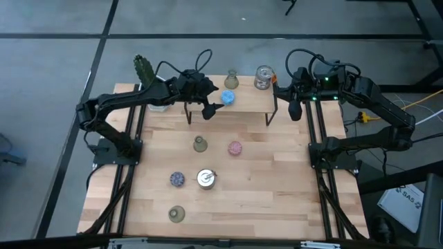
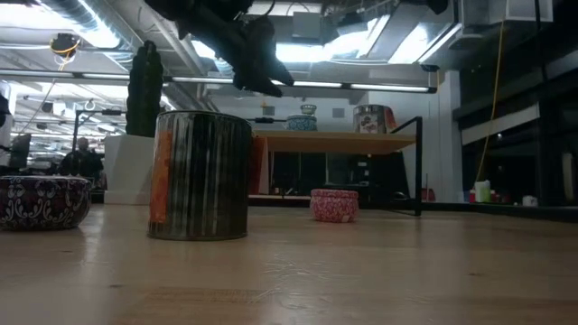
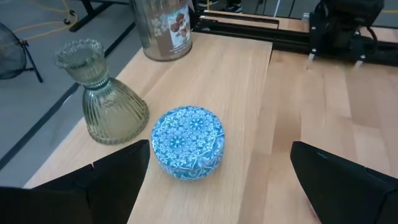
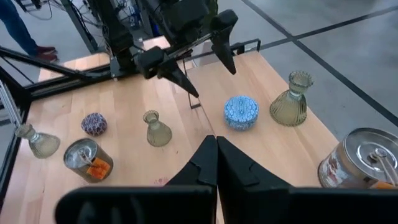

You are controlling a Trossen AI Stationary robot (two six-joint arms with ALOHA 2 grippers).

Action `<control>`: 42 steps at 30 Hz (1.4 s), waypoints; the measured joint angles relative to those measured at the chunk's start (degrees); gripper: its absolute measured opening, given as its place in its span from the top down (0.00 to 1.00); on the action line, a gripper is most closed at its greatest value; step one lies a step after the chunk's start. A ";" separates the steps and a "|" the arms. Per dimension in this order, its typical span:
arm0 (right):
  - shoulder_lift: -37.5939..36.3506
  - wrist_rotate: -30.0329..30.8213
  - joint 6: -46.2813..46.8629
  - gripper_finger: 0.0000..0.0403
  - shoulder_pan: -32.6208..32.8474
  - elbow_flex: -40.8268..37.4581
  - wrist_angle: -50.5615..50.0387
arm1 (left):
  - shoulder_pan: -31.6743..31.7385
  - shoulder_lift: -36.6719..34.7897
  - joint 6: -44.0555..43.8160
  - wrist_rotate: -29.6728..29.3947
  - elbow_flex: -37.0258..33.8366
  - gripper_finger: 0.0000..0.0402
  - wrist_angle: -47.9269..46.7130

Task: Pick & Place candle stick holders
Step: Put the blue scented candle on the shelf

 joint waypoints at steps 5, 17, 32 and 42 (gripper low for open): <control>0.02 -0.40 -1.35 1.00 0.01 0.00 -1.98 | -0.04 1.03 -1.60 -0.97 0.00 0.04 0.93; 0.02 -0.42 -1.94 1.00 0.00 0.00 -4.45 | 0.55 4.08 -1.60 -3.93 0.00 0.04 5.78; 0.17 -0.46 4.27 1.00 0.00 0.00 -4.42 | -0.52 4.59 0.45 -4.07 0.00 0.04 7.04; 0.17 -0.47 4.25 1.00 0.00 0.00 -4.80 | -2.63 4.80 -1.95 -3.03 5.75 0.04 0.58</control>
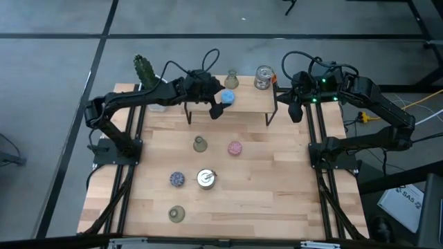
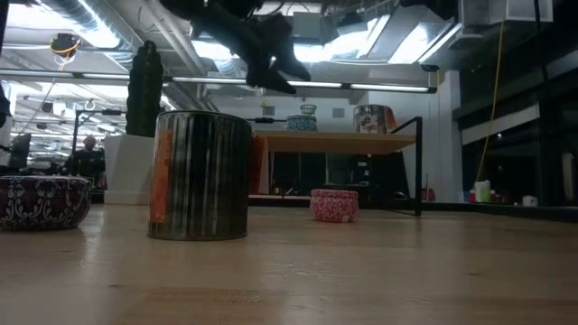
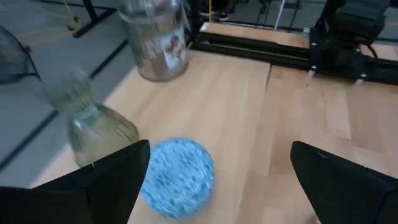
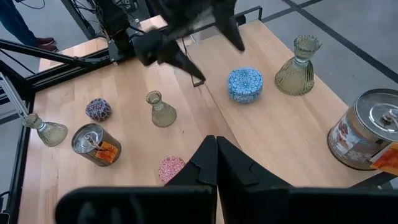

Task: Pick & Place candle stick holders
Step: Put the blue scented candle on the shelf

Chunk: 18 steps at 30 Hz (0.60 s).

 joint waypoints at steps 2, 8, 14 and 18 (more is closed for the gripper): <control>0.00 0.00 -0.17 1.00 0.02 0.00 -0.04 | 0.12 0.65 0.90 -1.04 2.47 0.04 -3.13; 0.00 -0.01 -0.22 1.00 0.01 0.00 -0.06 | 2.32 2.63 1.78 -2.04 6.64 0.04 -8.88; 0.00 -0.02 -0.41 1.00 0.02 0.00 -0.06 | 3.05 4.62 1.89 0.47 6.66 0.04 -8.97; 0.00 -0.07 -0.42 1.00 0.02 0.00 -0.08 | 3.06 6.66 4.06 -0.69 6.66 0.04 -8.81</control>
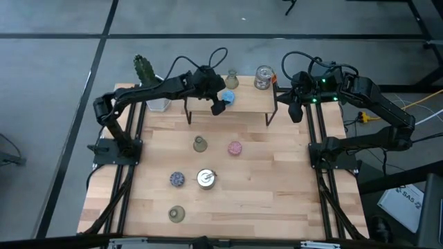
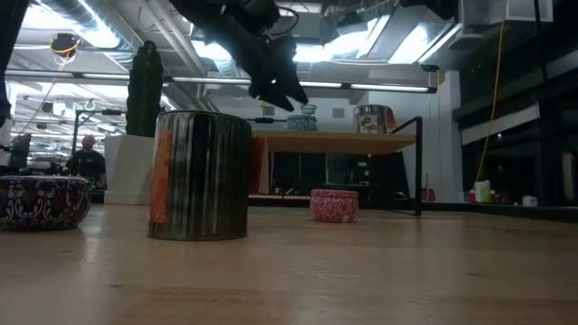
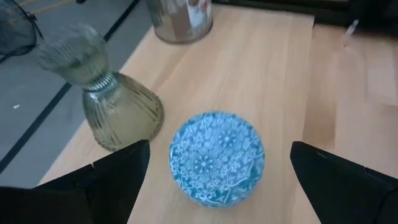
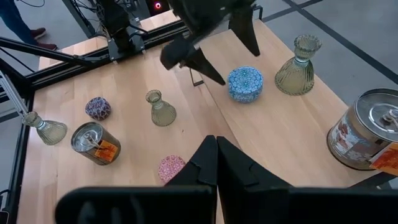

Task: Pick & Place candle stick holders
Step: Put the blue scented candle on the shelf

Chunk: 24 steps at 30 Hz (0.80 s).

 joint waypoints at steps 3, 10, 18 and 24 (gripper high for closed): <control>0.00 -0.08 0.00 1.00 0.00 0.00 0.00 | 0.00 1.44 0.24 0.02 0.00 0.04 0.87; 0.00 -0.05 -0.03 1.00 0.00 0.00 -0.09 | 0.00 4.65 -0.30 0.00 0.00 0.04 1.73; 0.00 -0.05 -0.22 1.00 0.00 0.00 -0.20 | 0.00 6.36 -1.27 0.00 -0.02 0.04 2.40; 0.00 -0.03 -0.22 1.00 0.00 0.00 -0.23 | 0.00 6.35 -0.97 0.02 -0.02 0.04 4.75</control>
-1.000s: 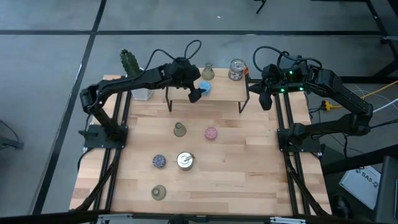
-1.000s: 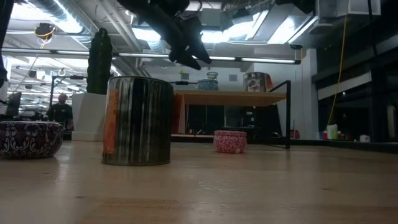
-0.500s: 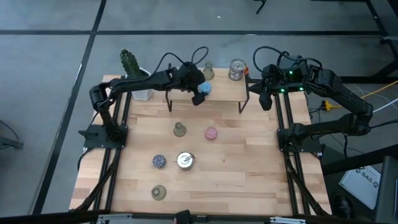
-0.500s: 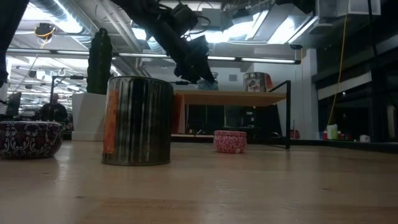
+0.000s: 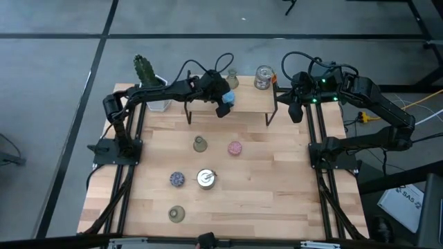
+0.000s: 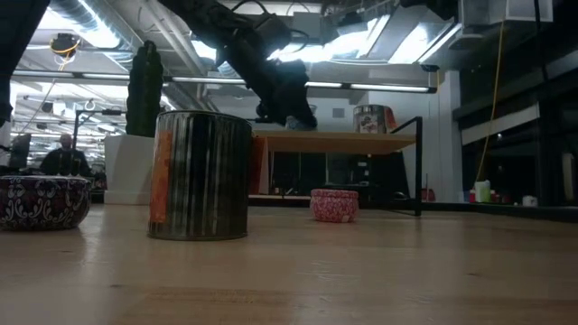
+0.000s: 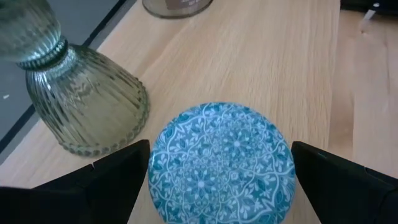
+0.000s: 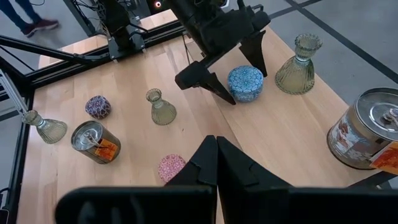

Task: Pick & Place candle stick holders
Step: Put the blue scented candle on the shelf

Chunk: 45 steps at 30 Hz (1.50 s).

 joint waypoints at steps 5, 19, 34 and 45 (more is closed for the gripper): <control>0.00 0.01 0.01 1.00 0.00 0.00 -0.19 | 0.00 0.00 0.10 0.02 0.01 0.04 0.08; 0.00 0.15 0.02 1.00 0.00 0.00 -0.16 | -0.04 -0.97 -0.79 0.09 0.31 0.04 -0.21; 0.00 0.14 0.00 1.00 -0.02 0.00 -0.19 | 0.15 -1.44 -1.23 0.27 0.39 0.04 -0.21; 0.00 0.13 0.00 1.00 -0.02 0.00 -0.19 | 0.16 -1.44 -1.23 0.24 0.39 0.11 -0.23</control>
